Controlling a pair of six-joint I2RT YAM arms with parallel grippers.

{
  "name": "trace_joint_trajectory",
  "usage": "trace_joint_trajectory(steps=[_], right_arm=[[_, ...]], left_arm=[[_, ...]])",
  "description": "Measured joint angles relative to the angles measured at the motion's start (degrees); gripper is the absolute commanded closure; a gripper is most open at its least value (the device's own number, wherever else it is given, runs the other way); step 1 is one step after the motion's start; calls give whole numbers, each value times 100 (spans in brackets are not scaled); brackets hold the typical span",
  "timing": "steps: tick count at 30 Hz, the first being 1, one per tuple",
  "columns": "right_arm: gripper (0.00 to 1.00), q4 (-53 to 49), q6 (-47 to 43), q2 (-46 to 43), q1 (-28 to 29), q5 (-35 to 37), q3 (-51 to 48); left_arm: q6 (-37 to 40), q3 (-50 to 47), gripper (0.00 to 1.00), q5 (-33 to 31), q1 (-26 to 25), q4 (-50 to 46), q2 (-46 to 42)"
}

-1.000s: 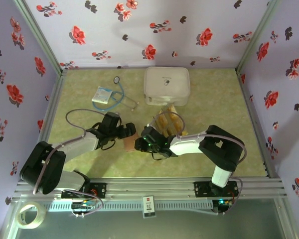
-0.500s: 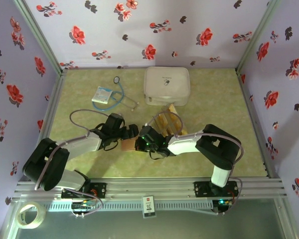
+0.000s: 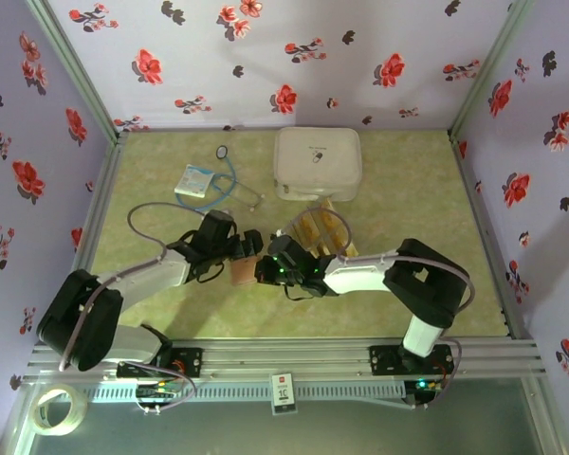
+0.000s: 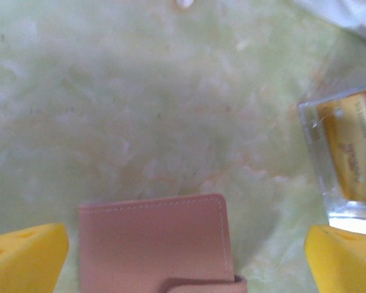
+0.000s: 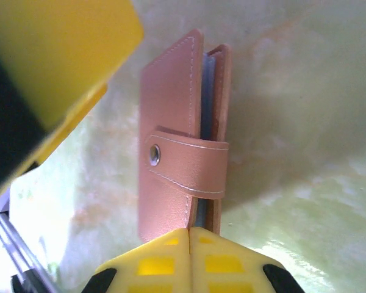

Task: Put the credit cards into the card holder
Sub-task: Pick up the card holder from the center of the table.

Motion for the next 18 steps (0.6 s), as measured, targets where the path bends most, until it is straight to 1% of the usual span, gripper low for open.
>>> trace_joint_trajectory(steps=[4,9,18], right_arm=[[100,-105,-111,-221,-70,-44,0],[100,-354,-249,-525,-214,-87,2],[100,-802,-481,-1038,-487,-162,162]], left_arm=[[61,201,0,15,334,-127,-50],[59,229,0,142,673,-219,-173],[-101,192,0,667,1054,-103,-435]])
